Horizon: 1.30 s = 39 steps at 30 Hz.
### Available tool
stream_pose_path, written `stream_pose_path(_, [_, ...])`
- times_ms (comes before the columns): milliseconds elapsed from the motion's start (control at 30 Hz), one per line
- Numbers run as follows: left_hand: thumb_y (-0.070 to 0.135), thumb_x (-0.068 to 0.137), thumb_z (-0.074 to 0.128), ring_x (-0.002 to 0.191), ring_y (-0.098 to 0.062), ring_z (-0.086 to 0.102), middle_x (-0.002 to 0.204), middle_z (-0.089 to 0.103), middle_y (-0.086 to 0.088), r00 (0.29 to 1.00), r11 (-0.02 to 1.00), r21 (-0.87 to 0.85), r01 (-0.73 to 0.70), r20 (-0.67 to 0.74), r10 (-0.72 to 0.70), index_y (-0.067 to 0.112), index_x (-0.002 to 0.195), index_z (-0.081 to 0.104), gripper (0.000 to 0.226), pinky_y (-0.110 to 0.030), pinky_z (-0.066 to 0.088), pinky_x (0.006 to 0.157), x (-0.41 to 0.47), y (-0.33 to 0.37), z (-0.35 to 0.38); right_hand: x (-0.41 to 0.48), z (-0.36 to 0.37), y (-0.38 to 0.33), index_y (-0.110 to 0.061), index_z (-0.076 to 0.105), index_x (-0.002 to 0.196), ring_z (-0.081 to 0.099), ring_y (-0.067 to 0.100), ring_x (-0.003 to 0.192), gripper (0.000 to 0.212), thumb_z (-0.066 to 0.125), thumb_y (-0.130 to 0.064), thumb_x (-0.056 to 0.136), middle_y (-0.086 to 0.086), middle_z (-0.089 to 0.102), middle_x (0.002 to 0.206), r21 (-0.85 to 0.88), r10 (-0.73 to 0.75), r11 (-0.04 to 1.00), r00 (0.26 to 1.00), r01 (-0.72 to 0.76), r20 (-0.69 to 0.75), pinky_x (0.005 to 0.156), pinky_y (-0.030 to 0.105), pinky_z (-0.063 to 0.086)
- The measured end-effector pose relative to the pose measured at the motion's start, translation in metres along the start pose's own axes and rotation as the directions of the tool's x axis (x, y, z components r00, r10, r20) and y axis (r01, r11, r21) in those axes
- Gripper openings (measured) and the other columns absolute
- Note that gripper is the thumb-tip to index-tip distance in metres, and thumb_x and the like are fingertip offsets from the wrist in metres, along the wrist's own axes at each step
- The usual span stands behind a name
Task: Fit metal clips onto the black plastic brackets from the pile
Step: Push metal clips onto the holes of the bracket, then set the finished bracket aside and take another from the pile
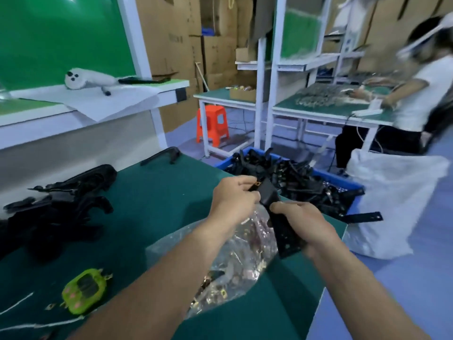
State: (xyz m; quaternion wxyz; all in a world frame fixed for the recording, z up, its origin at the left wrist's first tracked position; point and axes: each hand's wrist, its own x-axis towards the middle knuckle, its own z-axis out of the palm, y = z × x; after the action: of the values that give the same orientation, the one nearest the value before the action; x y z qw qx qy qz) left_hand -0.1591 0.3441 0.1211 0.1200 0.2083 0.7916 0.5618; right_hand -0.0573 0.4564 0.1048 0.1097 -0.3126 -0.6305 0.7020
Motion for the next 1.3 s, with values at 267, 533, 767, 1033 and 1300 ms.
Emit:
stream_pose_path(267, [0.032, 0.089, 0.067, 0.115, -0.026, 0.061, 0.149, 0.049, -0.002, 0.998, 0.991, 0.119, 0.056, 0.005, -0.057, 0.033, 0.151, 0.036, 0.069, -0.039, 0.054, 0.087, 0.059, 0.008, 0.034, 0.166, -0.029, -0.028, -0.003, 0.064, 0.095, 0.055, 0.029, 0.063, 0.023, 0.051, -0.021, 0.096, 0.016, 0.063, 0.09, 0.012, 0.095, 0.995, 0.937, -0.096, -0.336, 0.051, 0.031, 0.047])
stream_pose_path(533, [0.015, 0.08, 0.065, 0.031, -0.008, 0.042, 0.068, 0.072, 0.007, 0.969, 0.987, 0.139, 0.079, -0.245, -0.043, 0.046, 0.093, 0.074, 0.035, -0.017, 0.037, 0.034, 0.034, -0.041, -0.059, 0.11, 0.066, 0.013, -0.026, 0.073, 0.073, 0.067, 0.019, 0.08, 0.018, 0.057, -0.021, 0.077, -0.006, 0.074, 0.08, -0.613, -0.326, 0.745, 0.945, 0.263, 0.009, 0.073, 0.029, 0.055])
stream_pose_path(767, [0.018, 0.083, 0.064, 0.072, 0.007, 0.066, 0.078, 0.069, 0.036, 0.911, 0.961, 0.255, 0.104, -0.412, 0.011, 0.059, 0.075, 0.07, 0.042, -0.003, 0.042, 0.058, -0.045, -0.085, -0.129, 0.019, 0.11, 0.019, -0.023, 0.072, 0.081, 0.057, 0.01, 0.06, 0.019, 0.057, -0.012, 0.085, -0.013, 0.064, 0.065, -0.642, -0.593, 0.495, 0.768, 0.585, 0.243, 0.067, 0.031, 0.054])
stream_pose_path(1033, [0.014, 0.092, 0.067, 0.058, -0.006, 0.064, 0.078, 0.07, 0.033, 0.831, 0.952, 0.235, 0.194, -0.556, -0.032, 0.048, 0.079, 0.076, 0.037, -0.017, 0.046, 0.046, -0.161, -0.128, -0.195, -0.055, 0.139, 0.066, -0.018, 0.07, 0.091, 0.069, 0.024, 0.076, 0.024, 0.05, -0.014, 0.078, 0.004, 0.072, 0.085, -0.839, -0.233, 0.223, 0.863, 0.496, 0.448, 0.069, 0.037, 0.059])
stream_pose_path(1300, [0.01, 0.091, 0.066, 0.05, -0.017, 0.058, 0.07, 0.072, 0.02, 0.731, 0.941, 0.167, 0.296, -0.674, -0.11, 0.05, 0.082, 0.075, 0.042, -0.021, 0.042, 0.044, -0.247, -0.17, -0.233, -0.05, 0.144, 0.097, -0.029, 0.04, 0.135, 0.044, 0.029, 0.129, 0.048, 0.035, -0.059, 0.098, 0.0, 0.042, 0.142, -0.907, -0.06, -0.129, 0.91, 0.4, 0.41, 0.103, 0.046, 0.038])
